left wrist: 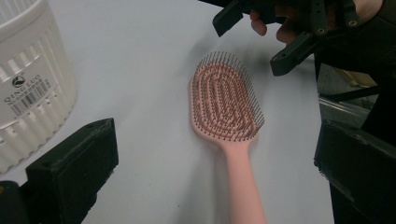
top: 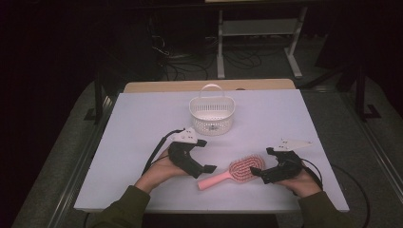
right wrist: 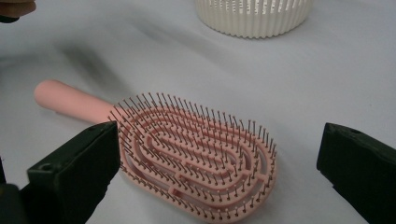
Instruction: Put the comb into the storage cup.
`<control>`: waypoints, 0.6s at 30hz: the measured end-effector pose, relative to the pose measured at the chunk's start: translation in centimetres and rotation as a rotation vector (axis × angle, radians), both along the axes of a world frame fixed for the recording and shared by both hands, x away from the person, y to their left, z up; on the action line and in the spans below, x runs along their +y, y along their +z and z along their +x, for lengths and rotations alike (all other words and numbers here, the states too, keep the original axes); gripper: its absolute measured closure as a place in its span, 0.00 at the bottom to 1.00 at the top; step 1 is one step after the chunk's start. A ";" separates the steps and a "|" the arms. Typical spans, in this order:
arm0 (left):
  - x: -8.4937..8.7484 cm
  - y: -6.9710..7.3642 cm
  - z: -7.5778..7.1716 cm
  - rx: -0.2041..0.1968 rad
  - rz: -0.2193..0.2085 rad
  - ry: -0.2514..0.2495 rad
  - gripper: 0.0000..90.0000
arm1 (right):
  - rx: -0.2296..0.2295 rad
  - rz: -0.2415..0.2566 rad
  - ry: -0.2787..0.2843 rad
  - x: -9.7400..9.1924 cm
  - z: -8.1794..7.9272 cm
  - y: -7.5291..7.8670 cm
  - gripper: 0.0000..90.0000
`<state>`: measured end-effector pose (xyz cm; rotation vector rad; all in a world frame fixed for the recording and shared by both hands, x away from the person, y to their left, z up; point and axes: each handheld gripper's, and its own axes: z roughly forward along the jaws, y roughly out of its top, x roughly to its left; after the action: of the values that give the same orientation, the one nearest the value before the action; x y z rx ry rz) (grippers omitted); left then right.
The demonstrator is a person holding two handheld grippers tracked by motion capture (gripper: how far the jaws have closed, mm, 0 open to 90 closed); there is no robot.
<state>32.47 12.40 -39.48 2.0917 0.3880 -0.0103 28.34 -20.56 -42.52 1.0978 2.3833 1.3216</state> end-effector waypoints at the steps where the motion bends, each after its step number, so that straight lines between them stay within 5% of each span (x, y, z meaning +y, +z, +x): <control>1: -0.2 0.0 0.0 0.001 0.001 0.000 0.00 | 0.000 0.000 0.000 0.0 0.0 0.0 0.00; 18: -2.4 -0.3 0.3 0.007 0.004 -0.033 0.00 | -0.001 0.001 0.001 0.0 0.0 0.0 0.00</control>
<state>32.73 10.03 -39.80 2.1021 0.3578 -0.0361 28.35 -20.57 -42.52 1.0960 2.3832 1.3230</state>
